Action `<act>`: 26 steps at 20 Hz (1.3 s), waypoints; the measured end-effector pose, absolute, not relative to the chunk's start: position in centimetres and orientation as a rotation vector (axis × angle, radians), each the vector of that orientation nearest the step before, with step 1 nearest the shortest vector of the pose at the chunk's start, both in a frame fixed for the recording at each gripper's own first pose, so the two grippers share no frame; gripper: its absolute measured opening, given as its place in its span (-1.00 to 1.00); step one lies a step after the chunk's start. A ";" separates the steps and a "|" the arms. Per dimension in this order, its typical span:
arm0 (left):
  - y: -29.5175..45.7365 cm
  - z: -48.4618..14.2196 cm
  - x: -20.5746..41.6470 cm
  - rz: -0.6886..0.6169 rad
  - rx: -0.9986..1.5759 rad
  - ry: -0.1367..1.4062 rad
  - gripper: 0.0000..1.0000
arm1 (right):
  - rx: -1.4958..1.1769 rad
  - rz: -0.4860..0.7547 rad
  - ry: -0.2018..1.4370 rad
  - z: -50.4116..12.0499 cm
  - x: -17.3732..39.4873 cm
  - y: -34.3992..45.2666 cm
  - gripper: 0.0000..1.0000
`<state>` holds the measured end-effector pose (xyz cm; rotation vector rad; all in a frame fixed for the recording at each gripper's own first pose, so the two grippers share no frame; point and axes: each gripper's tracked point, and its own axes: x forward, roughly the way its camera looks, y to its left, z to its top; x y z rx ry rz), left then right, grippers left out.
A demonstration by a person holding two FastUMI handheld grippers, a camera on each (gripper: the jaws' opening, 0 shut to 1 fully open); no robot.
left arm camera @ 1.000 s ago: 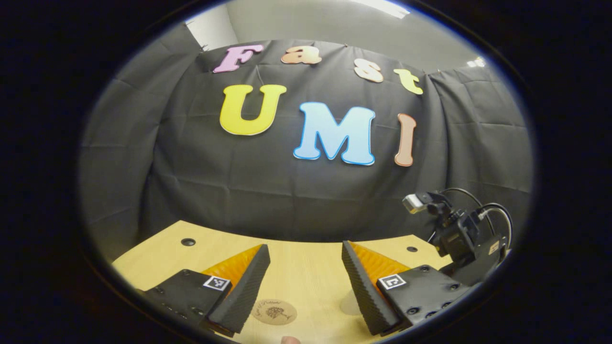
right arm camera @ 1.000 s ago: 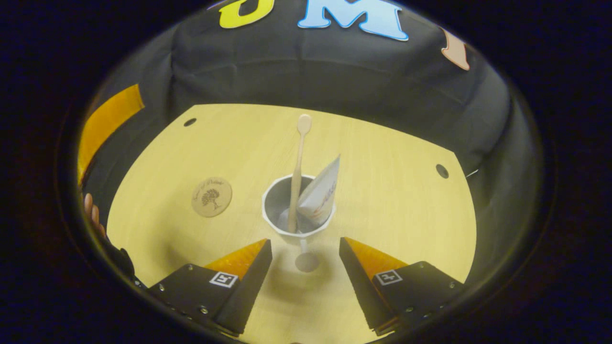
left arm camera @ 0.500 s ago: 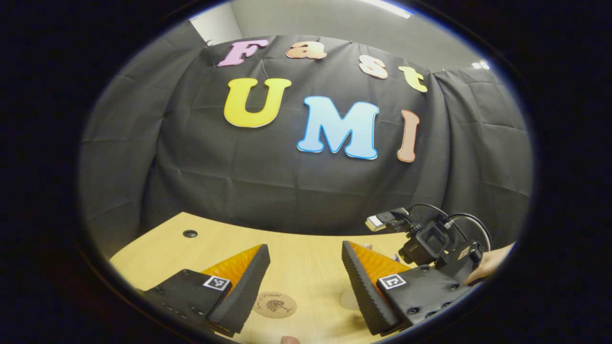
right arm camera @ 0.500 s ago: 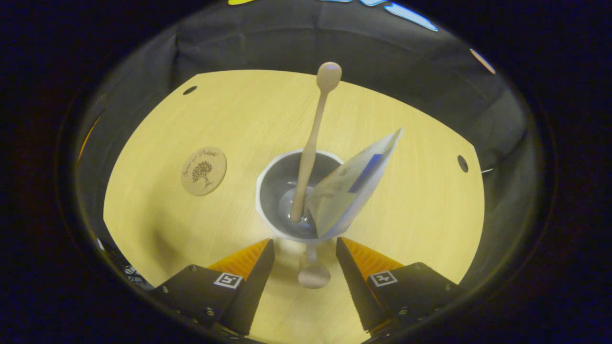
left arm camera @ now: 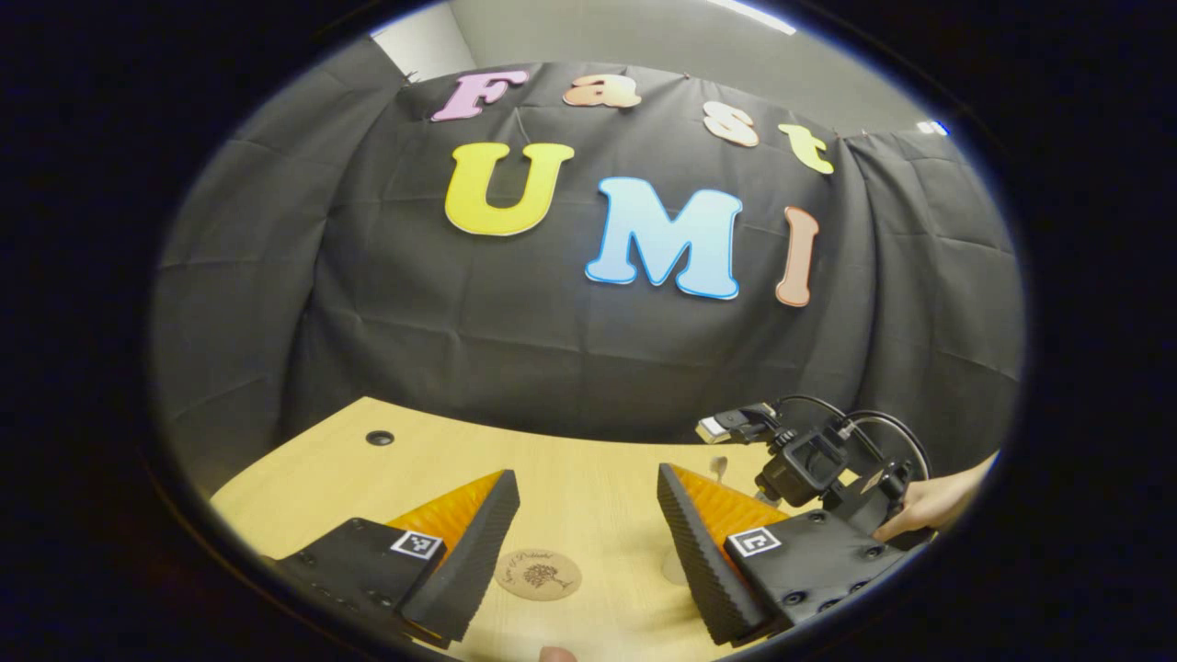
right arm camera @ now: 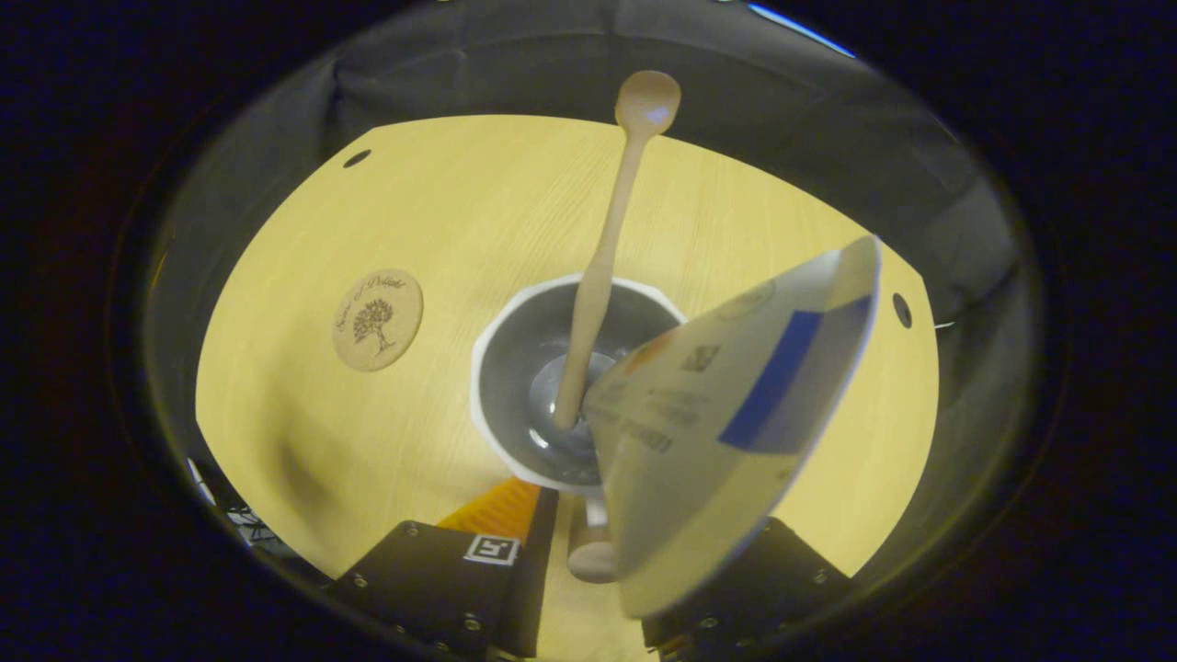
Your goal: Put the toothbrush and toothpaste on the desktop into the cup, then pick up the cup and place it on the coaster on the desktop.
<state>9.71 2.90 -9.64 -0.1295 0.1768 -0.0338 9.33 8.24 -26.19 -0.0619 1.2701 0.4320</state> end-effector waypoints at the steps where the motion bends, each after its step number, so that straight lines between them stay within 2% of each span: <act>1: 2.9 -9.7 9.6 -0.032 -0.131 0.179 0.89 | -0.041 0.425 1.285 -26.2 9.5 8.3 -0.46; 2: 3.1 -9.7 9.6 -0.029 -0.131 0.181 0.93 | -0.031 0.432 1.292 -26.2 9.5 8.4 -0.48; 7: 3.6 -9.9 9.0 -0.021 -0.137 0.188 0.89 | -0.036 0.435 1.263 -25.9 9.6 8.5 -0.60; 16: 5.2 -10.2 7.0 -0.007 -0.154 0.198 0.93 | -0.027 0.451 1.217 -23.6 9.3 9.5 -0.60; 18: 5.9 -10.3 6.1 -0.002 -0.155 0.201 0.89 | -0.027 0.470 1.210 -23.2 9.0 11.0 -0.60; 26: 9.9 -10.9 2.4 0.029 -0.158 0.221 0.93 | -0.038 0.545 1.188 -21.0 9.0 17.1 -0.61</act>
